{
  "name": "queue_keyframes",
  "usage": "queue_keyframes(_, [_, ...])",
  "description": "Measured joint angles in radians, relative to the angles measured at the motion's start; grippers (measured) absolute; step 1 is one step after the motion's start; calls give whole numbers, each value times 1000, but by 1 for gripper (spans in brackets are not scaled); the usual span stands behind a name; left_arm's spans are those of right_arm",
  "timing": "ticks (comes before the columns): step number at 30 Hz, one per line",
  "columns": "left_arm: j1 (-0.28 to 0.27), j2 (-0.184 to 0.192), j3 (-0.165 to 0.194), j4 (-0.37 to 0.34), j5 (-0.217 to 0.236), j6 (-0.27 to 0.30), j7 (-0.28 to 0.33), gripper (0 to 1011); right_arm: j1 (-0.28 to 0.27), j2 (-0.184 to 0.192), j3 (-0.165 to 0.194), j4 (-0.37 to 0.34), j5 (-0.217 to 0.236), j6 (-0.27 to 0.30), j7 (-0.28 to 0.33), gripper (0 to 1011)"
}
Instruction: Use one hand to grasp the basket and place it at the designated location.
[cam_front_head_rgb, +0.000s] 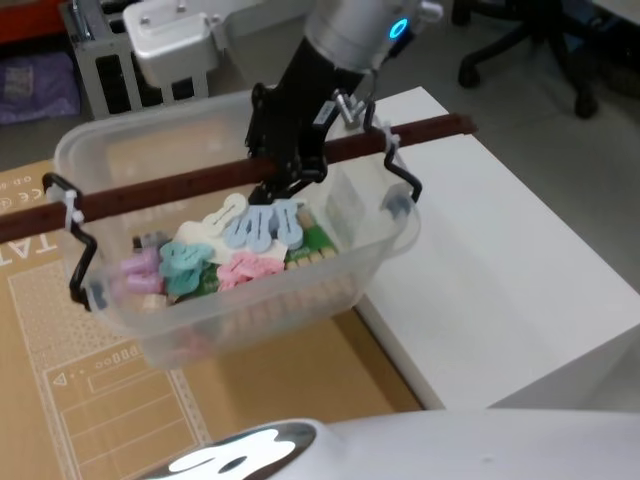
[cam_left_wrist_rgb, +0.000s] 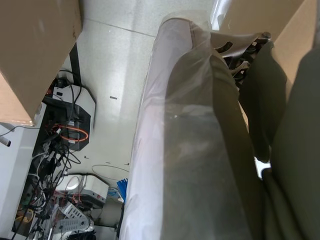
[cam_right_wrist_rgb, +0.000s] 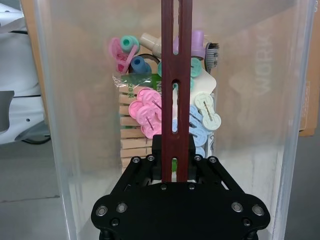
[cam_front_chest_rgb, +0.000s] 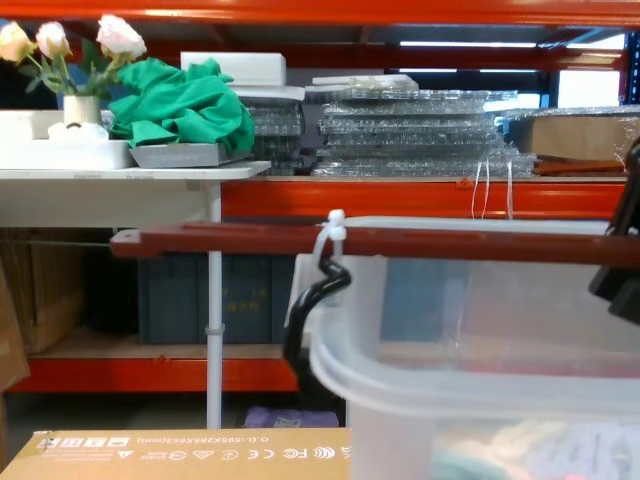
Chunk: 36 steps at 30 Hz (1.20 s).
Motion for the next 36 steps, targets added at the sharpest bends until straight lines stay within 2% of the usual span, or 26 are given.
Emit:
queue_keyframes(9, [0,0,0,0,0,0,0,0,-2,-44,-34,5,-31,2,-17,227])
queue_keyframes(21, [0,0,0,0,0,0,0,0,-20,-94,-83,18,-98,51,-59,227])
queue_keyframes(36, [0,0,0,0,0,0,0,0,-56,-123,-138,36,-176,79,-126,227])
